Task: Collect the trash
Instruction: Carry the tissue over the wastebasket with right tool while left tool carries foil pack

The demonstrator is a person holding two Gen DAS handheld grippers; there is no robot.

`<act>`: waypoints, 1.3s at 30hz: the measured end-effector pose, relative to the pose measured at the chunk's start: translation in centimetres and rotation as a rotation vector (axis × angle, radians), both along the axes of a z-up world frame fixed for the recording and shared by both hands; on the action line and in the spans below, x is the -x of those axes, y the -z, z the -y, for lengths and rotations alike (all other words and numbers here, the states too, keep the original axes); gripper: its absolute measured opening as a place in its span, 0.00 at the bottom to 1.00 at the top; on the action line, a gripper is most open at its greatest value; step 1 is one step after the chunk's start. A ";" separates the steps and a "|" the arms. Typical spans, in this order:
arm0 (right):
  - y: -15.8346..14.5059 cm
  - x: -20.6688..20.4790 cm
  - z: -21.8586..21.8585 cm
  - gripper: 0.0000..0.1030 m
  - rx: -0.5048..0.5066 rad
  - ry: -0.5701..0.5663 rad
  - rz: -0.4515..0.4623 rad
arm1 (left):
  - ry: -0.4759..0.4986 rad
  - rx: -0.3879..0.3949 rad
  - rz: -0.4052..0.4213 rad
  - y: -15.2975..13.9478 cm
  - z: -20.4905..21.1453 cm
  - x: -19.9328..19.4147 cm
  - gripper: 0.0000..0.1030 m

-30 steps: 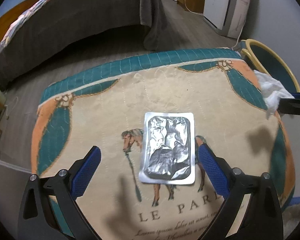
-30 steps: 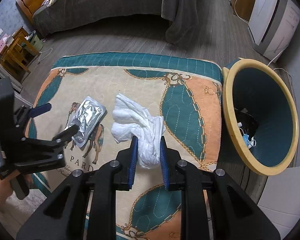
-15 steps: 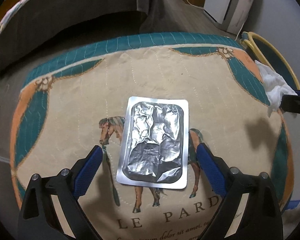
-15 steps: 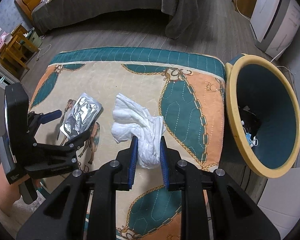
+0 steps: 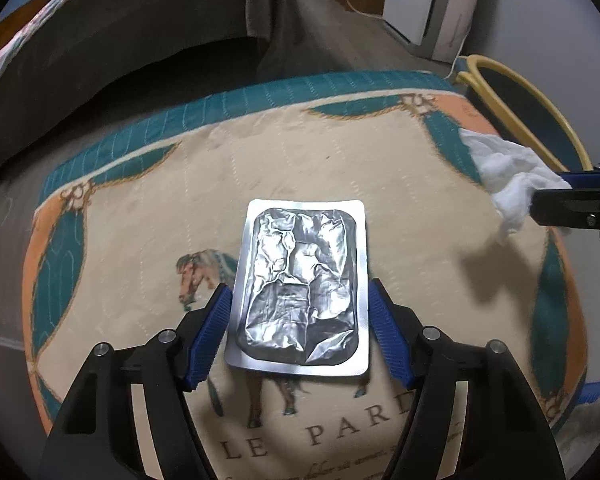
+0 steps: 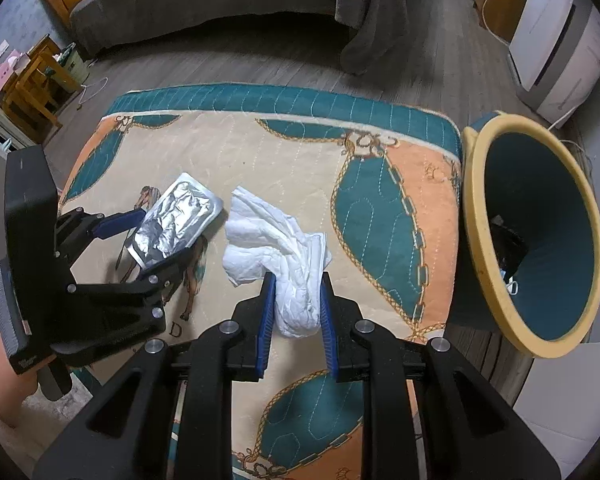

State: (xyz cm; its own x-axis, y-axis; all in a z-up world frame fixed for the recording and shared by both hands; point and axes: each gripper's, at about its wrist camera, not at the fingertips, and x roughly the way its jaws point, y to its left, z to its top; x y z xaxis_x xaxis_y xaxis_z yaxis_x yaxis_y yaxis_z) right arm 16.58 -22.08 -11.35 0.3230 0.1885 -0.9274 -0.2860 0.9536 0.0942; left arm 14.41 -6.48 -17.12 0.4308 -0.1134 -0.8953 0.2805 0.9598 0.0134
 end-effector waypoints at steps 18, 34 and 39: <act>-9.3 -0.1 9.9 0.20 -0.064 0.151 0.232 | 0.117 0.038 0.103 -4.5 6.2 1.1 0.67; -4.4 -1.9 27.1 0.20 -0.100 0.513 0.153 | 0.389 0.138 0.112 -7.1 20.5 1.7 0.67; -2.0 -2.2 28.7 0.20 -0.140 0.566 0.100 | 0.419 0.076 0.122 -7.5 24.1 -1.6 0.68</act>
State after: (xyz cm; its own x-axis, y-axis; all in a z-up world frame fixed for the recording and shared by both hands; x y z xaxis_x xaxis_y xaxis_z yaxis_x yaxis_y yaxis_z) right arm 18.79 -50.80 -9.37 0.4935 0.0799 -0.8661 0.2495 0.9409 0.2290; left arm 15.98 -30.56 -9.59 0.4356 -0.3645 -0.8230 0.6463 0.7630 0.0042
